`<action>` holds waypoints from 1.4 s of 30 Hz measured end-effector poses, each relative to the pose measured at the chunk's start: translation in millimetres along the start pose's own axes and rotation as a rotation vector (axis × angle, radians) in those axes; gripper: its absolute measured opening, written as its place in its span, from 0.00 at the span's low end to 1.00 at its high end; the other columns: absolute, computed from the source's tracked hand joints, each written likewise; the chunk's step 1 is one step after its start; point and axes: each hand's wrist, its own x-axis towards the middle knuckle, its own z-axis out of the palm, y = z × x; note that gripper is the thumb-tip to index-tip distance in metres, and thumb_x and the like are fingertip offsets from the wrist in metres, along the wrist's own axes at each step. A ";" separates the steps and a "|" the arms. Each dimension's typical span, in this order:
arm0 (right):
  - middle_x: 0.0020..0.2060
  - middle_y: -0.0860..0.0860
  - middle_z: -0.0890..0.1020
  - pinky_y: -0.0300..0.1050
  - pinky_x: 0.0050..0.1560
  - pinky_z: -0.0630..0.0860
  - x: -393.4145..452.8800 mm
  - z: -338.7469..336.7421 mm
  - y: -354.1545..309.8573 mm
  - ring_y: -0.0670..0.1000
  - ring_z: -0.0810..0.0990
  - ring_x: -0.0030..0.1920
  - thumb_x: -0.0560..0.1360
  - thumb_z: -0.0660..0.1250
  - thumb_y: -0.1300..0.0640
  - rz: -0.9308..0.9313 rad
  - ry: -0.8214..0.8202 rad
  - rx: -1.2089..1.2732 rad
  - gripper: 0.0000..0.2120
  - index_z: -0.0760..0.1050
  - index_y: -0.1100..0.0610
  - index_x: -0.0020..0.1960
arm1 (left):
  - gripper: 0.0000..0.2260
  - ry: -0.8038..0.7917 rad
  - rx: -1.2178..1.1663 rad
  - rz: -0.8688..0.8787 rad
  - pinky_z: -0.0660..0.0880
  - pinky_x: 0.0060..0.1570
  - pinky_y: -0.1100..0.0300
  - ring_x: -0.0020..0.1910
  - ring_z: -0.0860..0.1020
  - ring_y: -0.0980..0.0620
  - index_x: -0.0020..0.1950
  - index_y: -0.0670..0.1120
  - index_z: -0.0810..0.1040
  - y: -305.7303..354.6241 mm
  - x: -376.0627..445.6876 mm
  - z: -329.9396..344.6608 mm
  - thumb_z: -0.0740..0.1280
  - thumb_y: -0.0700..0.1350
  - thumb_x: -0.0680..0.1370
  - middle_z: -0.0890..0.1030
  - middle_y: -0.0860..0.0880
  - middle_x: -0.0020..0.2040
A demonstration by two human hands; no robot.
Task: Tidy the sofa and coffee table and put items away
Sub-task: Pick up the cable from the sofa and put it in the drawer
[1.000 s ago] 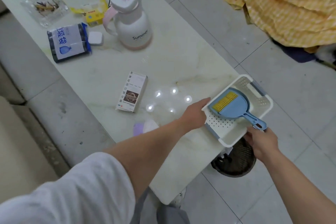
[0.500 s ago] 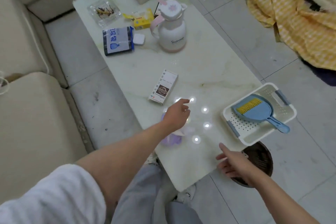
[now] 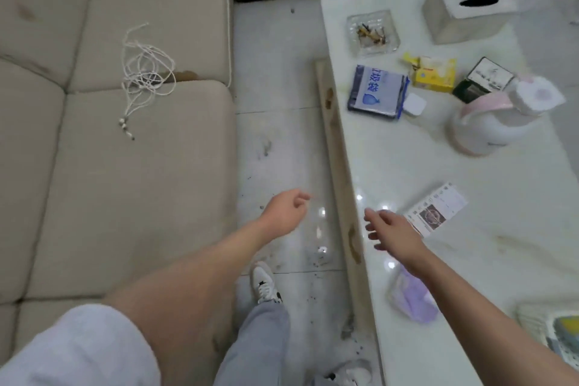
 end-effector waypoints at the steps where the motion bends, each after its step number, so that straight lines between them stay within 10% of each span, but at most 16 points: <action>1: 0.46 0.57 0.84 0.55 0.51 0.80 11.9 17.6 -20.7 0.58 0.83 0.46 0.78 0.62 0.39 -0.014 -0.025 -0.071 0.22 0.79 0.58 0.51 | 0.13 0.027 -0.007 -0.023 0.77 0.55 0.57 0.54 0.82 0.47 0.63 0.46 0.78 -15.5 4.5 -28.6 0.63 0.41 0.79 0.83 0.47 0.57; 17: 0.70 0.57 0.73 0.49 0.66 0.68 182.7 145.1 -247.1 0.56 0.73 0.69 0.77 0.63 0.38 -0.214 -0.152 -0.519 0.29 0.67 0.50 0.74 | 0.19 0.261 0.081 -0.465 0.73 0.62 0.55 0.63 0.76 0.43 0.68 0.46 0.75 -142.9 107.8 -328.5 0.66 0.42 0.77 0.77 0.42 0.65; 36: 0.81 0.53 0.45 0.52 0.71 0.68 449.7 367.9 -341.4 0.59 0.64 0.76 0.73 0.73 0.44 -0.313 -0.473 -0.788 0.48 0.44 0.44 0.81 | 0.58 0.254 0.871 -0.468 0.61 0.71 0.37 0.78 0.49 0.32 0.80 0.56 0.42 -246.1 373.7 -515.5 0.78 0.62 0.63 0.45 0.41 0.80; 42: 0.81 0.50 0.41 0.55 0.63 0.75 467.3 381.4 -324.5 0.60 0.72 0.70 0.75 0.71 0.47 -0.330 -0.501 -0.903 0.48 0.39 0.41 0.80 | 0.57 0.216 0.691 -0.420 0.72 0.63 0.43 0.68 0.71 0.33 0.80 0.51 0.47 -277.6 396.0 -515.7 0.80 0.60 0.62 0.58 0.35 0.77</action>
